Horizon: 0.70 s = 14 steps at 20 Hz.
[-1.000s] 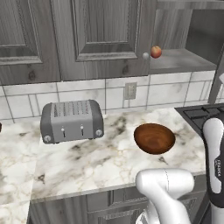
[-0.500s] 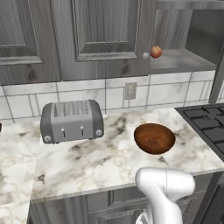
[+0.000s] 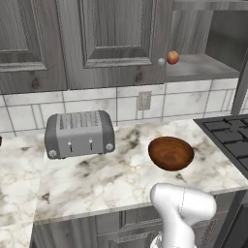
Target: Open the cabinet. Pick the kiwi and peach from the cabinet and place them into the bowl. Then close the cabinet.
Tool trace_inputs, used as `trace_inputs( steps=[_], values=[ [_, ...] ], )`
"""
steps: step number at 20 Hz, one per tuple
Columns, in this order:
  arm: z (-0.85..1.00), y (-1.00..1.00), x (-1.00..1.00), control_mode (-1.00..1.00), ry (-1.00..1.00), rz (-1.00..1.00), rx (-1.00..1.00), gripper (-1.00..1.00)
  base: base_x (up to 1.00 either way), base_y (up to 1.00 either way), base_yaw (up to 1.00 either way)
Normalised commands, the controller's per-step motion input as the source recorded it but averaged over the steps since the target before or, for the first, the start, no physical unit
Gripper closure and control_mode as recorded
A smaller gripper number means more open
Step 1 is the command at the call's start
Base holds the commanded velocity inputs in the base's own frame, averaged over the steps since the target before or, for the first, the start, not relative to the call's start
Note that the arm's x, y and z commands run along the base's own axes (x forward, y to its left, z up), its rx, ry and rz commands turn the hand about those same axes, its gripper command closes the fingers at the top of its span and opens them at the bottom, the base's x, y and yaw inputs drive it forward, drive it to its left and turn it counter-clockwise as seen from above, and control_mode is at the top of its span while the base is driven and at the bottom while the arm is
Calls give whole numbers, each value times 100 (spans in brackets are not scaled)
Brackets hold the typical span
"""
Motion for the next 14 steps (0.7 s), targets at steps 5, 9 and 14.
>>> trace_inputs(
  steps=[5,9,14],
  values=[
    [-14,100,21,-100,-15,-40,-21,-100,0,0,0],
    [-1,100,70,-100,-9,-43,-15,-100,0,0,0],
    [-12,100,99,-100,-5,-38,-11,-100,0,0,0]
  ],
)
